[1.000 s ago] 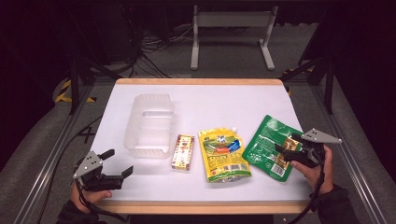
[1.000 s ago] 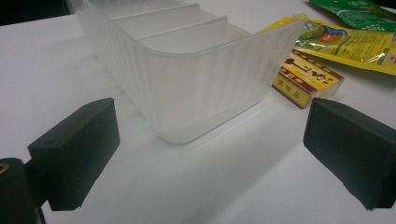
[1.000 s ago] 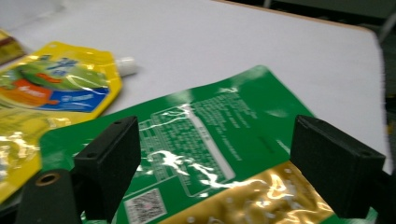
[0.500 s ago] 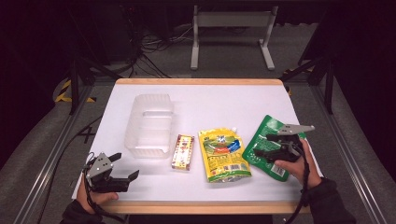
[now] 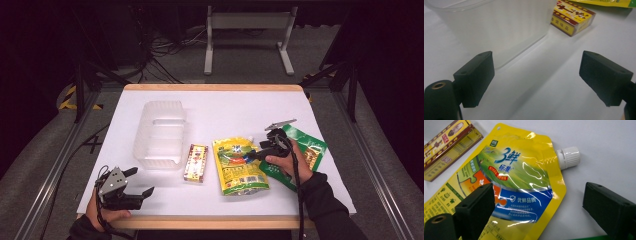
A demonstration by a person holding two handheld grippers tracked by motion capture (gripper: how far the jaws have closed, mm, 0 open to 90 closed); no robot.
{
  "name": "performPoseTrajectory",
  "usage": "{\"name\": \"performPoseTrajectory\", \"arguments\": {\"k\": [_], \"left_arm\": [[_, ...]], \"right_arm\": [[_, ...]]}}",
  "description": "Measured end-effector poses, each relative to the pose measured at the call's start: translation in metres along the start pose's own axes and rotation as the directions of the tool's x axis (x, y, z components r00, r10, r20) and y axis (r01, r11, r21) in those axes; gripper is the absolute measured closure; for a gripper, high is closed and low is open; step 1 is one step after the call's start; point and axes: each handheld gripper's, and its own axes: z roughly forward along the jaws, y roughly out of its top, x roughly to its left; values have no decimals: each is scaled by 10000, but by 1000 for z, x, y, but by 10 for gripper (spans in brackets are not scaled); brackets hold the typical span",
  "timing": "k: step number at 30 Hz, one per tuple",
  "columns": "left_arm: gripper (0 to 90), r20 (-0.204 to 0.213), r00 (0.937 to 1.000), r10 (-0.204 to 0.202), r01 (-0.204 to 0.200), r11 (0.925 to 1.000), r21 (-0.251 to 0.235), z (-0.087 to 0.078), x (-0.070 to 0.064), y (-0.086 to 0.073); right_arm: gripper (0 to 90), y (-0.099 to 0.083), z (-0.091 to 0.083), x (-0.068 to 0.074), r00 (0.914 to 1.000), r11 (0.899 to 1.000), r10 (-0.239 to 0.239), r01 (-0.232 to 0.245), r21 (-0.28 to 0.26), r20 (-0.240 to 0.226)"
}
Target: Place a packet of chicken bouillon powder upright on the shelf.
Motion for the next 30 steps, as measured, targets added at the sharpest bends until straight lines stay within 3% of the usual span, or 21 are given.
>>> {"name": "performPoseTrajectory", "arguments": {"k": [3,5,6,8,9,11,15,17,18,19,21,23,30], "left_arm": [[163,206,9996,187,-188,9998,64,2,-5,3],[170,570,9975,409,-413,9991,56,5,-15,10],[179,718,9962,488,-491,9988,31,6,-19,12],[195,852,9949,548,-553,9985,33,8,-23,14],[195,1114,9918,620,-633,9980,84,11,-28,17],[211,1396,9869,807,-856,9959,290,18,-38,21],[239,2040,9728,1101,-1241,9906,572,32,-57,29],[251,2362,9643,1193,-1393,9878,698,40,-65,32],[250,2471,9610,1239,-1484,9855,828,44,-69,33],[250,2563,9583,1263,-1528,9845,865,47,-71,34],[253,2658,9542,1372,-1708,9794,1076,53,-76,35],[254,2801,9502,1368,-1727,9791,1077,56,-78,35],[254,2720,9564,1068,-1364,9863,924,56,-74,36]], "right_arm": [[112,0,0,0,9998,9999,155,-155,-16,-81],[178,-1,-1,-2,9959,9991,406,-414,-78,-813],[160,-2,-1,-1,9925,9986,518,-529,-73,-1112],[168,-2,-1,0,9924,9984,550,-563,-82,-1103],[168,-2,-1,0,9911,9978,640,-654,-79,-1167],[185,-3,-1,-4,9804,9931,1135,-1168,-112,-1609],[217,-3,-1,-6,9705,9884,1483,-1516,-25,-1899],[307,-4,-1,-6,9660,9876,1537,-1568,16,-2078],[398,-5,0,-6,9591,9853,1681,-1709,74,-2277],[398,-5,0,-6,9591,9853,1681,-1709,74,-2277],[456,-5,0,-3,9699,9899,1392,-1417,18,-1996],[508,-5,1,-2,9691,9900,1393,-1413,43,-2035],[772,-7,0,3,9725,9953,960,-967,70,-2123]]}}
